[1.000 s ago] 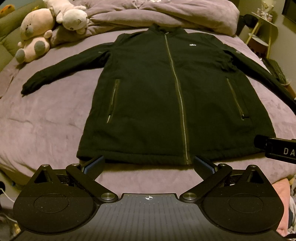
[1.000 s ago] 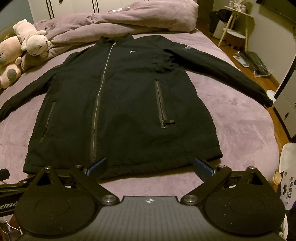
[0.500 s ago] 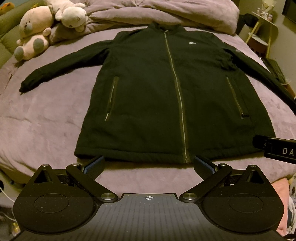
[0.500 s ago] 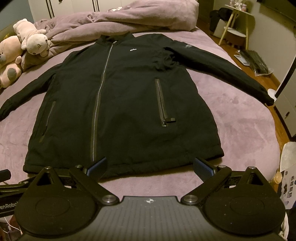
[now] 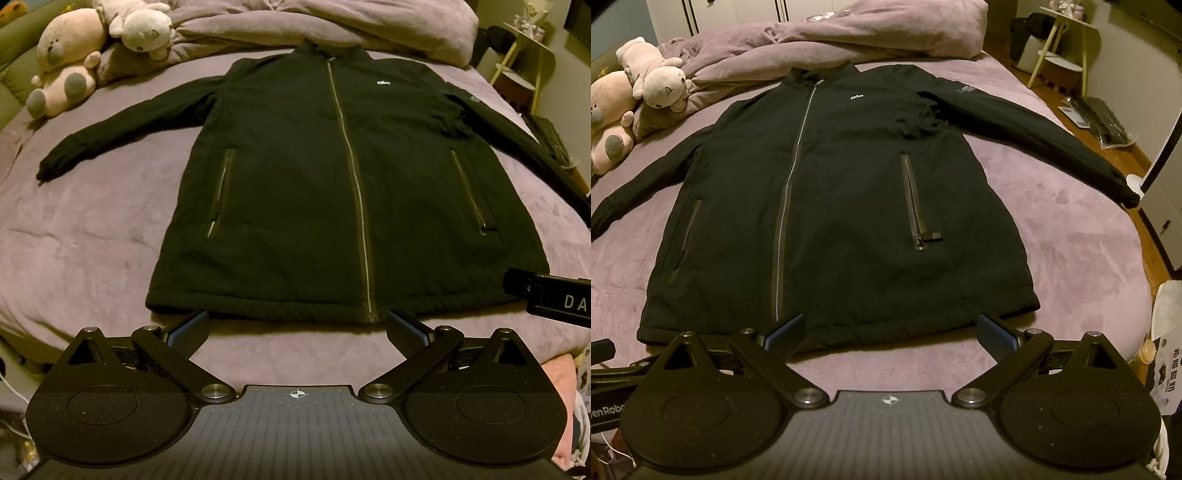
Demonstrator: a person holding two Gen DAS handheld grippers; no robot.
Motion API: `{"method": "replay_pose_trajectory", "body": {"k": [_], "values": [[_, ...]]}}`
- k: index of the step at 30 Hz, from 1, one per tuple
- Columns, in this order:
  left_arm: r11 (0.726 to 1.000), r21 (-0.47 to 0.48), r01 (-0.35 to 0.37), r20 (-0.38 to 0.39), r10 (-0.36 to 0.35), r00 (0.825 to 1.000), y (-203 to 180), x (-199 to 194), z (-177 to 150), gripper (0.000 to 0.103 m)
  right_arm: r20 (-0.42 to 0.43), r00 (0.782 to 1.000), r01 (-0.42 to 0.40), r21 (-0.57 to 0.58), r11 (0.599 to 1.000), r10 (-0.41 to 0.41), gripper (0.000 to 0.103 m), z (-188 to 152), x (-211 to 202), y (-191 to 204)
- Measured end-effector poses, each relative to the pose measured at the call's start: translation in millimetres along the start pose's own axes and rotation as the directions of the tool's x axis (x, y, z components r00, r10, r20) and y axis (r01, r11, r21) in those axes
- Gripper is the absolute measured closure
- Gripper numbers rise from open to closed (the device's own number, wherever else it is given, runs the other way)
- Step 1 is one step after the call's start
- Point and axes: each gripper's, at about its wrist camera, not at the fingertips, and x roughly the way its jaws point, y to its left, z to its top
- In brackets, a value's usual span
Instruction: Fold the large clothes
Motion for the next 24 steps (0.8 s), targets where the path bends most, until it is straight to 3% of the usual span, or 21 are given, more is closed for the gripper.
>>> {"method": "replay_pose_trajectory", "body": {"k": [24], "values": [[1.000,-0.006,0.000,0.008,0.000,1.000,-3.0,0.2,-0.6,0.000,-0.003,1.000,-0.013,0.003,1.000,0.013,0.004,-2.4,1.7,-3.9]]}}
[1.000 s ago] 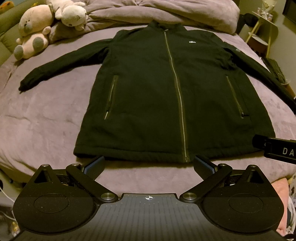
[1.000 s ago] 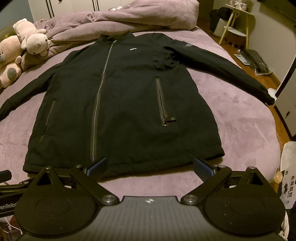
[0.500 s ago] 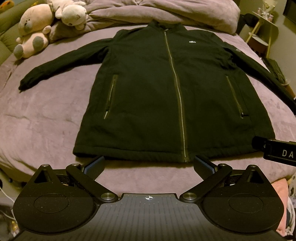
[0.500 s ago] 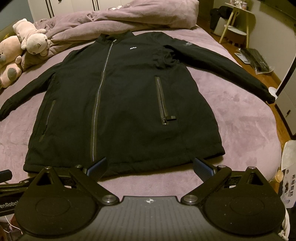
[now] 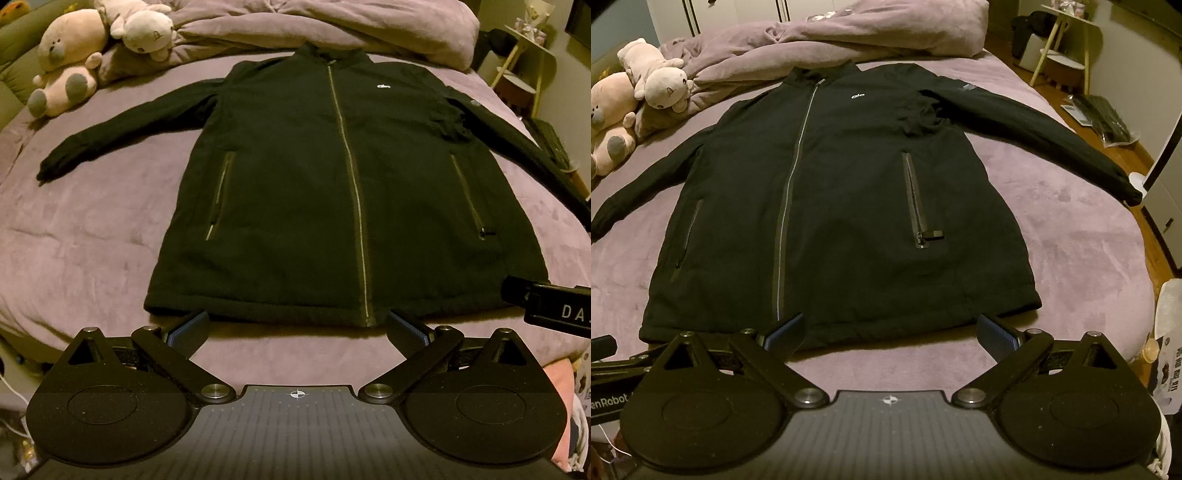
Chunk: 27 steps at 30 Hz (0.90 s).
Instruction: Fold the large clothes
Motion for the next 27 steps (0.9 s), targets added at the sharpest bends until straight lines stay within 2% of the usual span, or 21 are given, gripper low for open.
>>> {"method": "replay_pose_trajectory", "body": {"k": [27], "values": [[1.000,-0.011,0.002,-0.013,-0.002,1.000,-1.6,2.6,4.2,0.000,-0.001,1.000,-0.024,0.002,1.000,0.024,0.004,1.3,1.7,-3.5]]}}
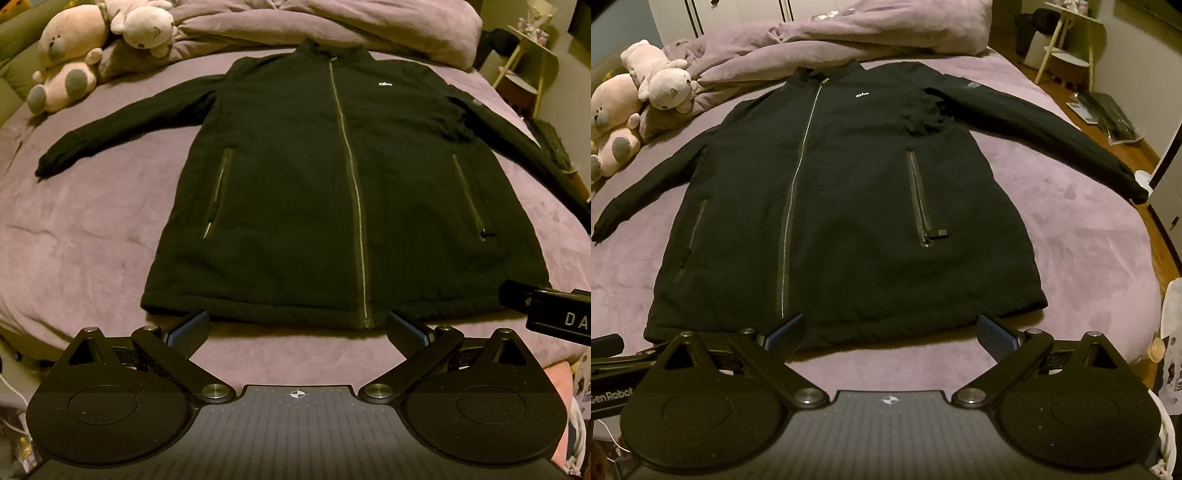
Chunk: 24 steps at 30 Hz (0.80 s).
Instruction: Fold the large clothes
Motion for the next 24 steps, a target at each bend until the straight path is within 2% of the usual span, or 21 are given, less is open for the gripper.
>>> {"method": "replay_pose_trajectory", "body": {"k": [15,19,23,24], "values": [[1.000,0.000,-0.003,-0.020,0.003,1.000,-1.9,10.1,2.2,0.000,-0.008,1.000,-0.026,0.008,1.000,0.026,0.004,-0.5,7.3,-3.0],[1.000,0.000,0.004,-0.019,-0.004,1.000,-2.0,15.2,2.8,0.000,-0.017,0.998,-0.055,0.031,0.998,0.056,0.004,0.0,12.5,-6.7],[1.000,0.021,-0.006,0.010,0.006,1.000,-4.7,20.2,8.3,0.000,0.074,0.978,-0.201,0.123,0.972,0.193,0.004,2.8,13.7,-27.7],[0.999,0.029,-0.014,0.021,0.013,1.000,-5.8,22.1,10.7,0.000,0.133,0.962,-0.258,0.162,0.952,0.238,0.004,3.8,14.4,-39.1]]}}
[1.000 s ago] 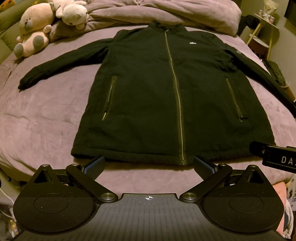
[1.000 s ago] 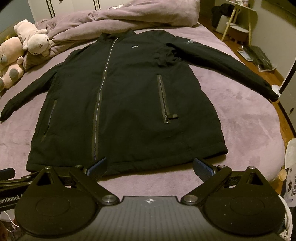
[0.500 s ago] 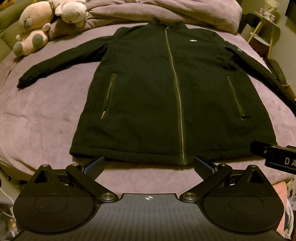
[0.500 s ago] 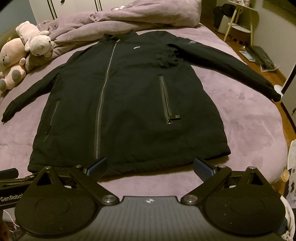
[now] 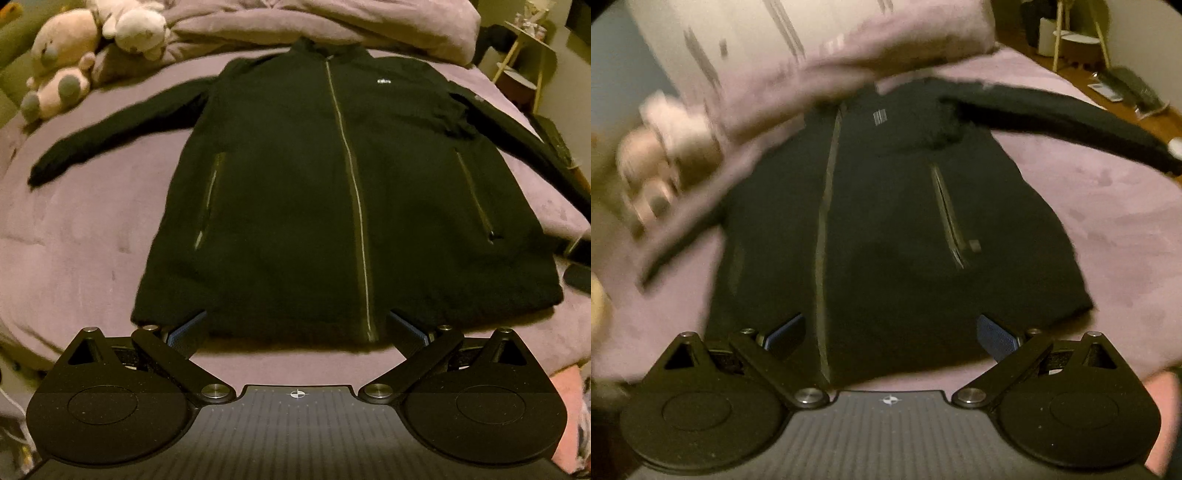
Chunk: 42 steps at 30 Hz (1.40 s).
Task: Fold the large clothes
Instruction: 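Grasp the jacket hem with both grippers and lift it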
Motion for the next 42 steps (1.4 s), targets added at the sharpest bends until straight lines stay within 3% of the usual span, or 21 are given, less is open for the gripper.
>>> {"method": "replay_pose_trajectory", "body": {"k": [2,4,7,10,12,17,19,22,24,26,27,28,31,33,34,35,37,39,42], "values": [[1.000,0.012,-0.010,0.016,0.009,1.000,-2.5,5.3,4.8,0.000,0.103,0.990,-0.110,0.109,0.988,0.099,0.004,6.3,-2.1,-26.9],[1.000,0.011,-0.008,0.012,0.008,1.000,-4.2,14.4,11.4,0.000,0.183,0.966,-0.220,0.232,0.947,0.180,0.004,20.1,2.3,-64.6],[1.000,0.012,-0.003,0.008,0.003,1.000,-9.8,33.9,24.9,0.000,0.254,0.951,-0.255,0.334,0.907,0.174,0.004,47.3,11.0,-117.3],[1.000,0.019,-0.015,0.051,0.014,0.999,-18.4,52.0,41.5,0.000,0.342,0.937,-0.227,0.456,0.860,0.067,0.004,69.5,20.9,-173.7],[0.999,0.025,-0.023,0.074,0.021,0.997,-24.6,64.2,54.3,0.000,0.377,0.926,-0.214,0.550,0.807,-0.011,0.008,86.0,35.2,-216.3],[1.000,-0.001,0.008,0.092,-0.007,0.996,-34.3,105.0,91.9,0.000,0.356,0.925,-0.213,0.772,0.599,-0.130,0.028,105.2,84.7,-298.4],[1.000,-0.013,0.004,0.097,-0.003,0.995,-35.3,121.1,103.1,0.000,0.357,0.916,-0.209,0.815,0.540,-0.184,0.038,110.2,100.6,-316.3],[1.000,-0.024,-0.008,0.090,0.010,0.996,-33.9,145.4,117.6,0.000,0.331,0.906,-0.172,0.859,0.482,-0.265,0.047,120.3,120.9,-331.6],[0.999,-0.037,-0.007,0.081,0.010,0.997,-29.0,156.6,122.8,0.000,0.363,0.884,-0.217,0.876,0.430,-0.294,0.049,121.6,133.3,-339.9],[0.998,-0.063,-0.004,0.063,0.008,0.998,-21.3,167.7,125.5,0.000,0.375,0.876,-0.242,0.885,0.397,-0.303,0.054,127.0,138.8,-345.8],[0.997,-0.074,-0.001,0.057,0.006,0.998,-17.8,170.7,125.4,0.000,0.380,0.874,-0.251,0.887,0.388,-0.304,0.061,129.2,142.8,-349.0],[0.996,-0.089,0.006,0.047,-0.002,0.999,-12.2,175.1,124.8,0.000,0.368,0.876,-0.237,0.891,0.387,-0.311,0.075,132.1,146.9,-351.0],[0.992,-0.124,0.026,0.001,-0.026,1.000,2.7,184.5,119.9,0.000,0.334,0.882,-0.173,0.886,0.431,-0.332,0.088,148.8,152.1,-349.7],[0.985,-0.159,0.063,-0.005,-0.065,0.998,14.4,187.4,116.5,0.000,0.325,0.871,-0.108,0.859,0.500,-0.370,0.091,164.2,147.7,-336.7],[0.980,-0.181,0.083,0.005,-0.084,0.996,21.3,187.3,113.8,0.000,0.331,0.858,-0.070,0.834,0.548,-0.393,0.092,174.4,143.8,-323.4],[0.978,-0.188,0.093,0.006,-0.093,0.996,25.6,187.5,111.8,0.000,0.353,0.840,-0.017,0.776,0.631,-0.412,0.092,187.9,140.1,-303.2],[0.981,-0.172,0.093,-0.008,-0.096,0.995,28.1,190.0,108.9,0.000,0.397,0.824,0.060,0.648,0.760,-0.404,0.093,216.6,137.9,-272.0],[0.985,-0.147,0.086,-0.022,-0.090,0.996,26.2,192.4,108.7,0.000,0.443,0.836,0.100,0.455,0.885,-0.323,0.093,234.9,140.9,-218.5],[0.994,-0.095,0.048,-0.032,-0.051,0.998,17.8,192.5,109.5,0.000,0.434,0.886,0.137,0.092,0.986,-0.163,0.093,239.8,156.9,-124.5]]}}
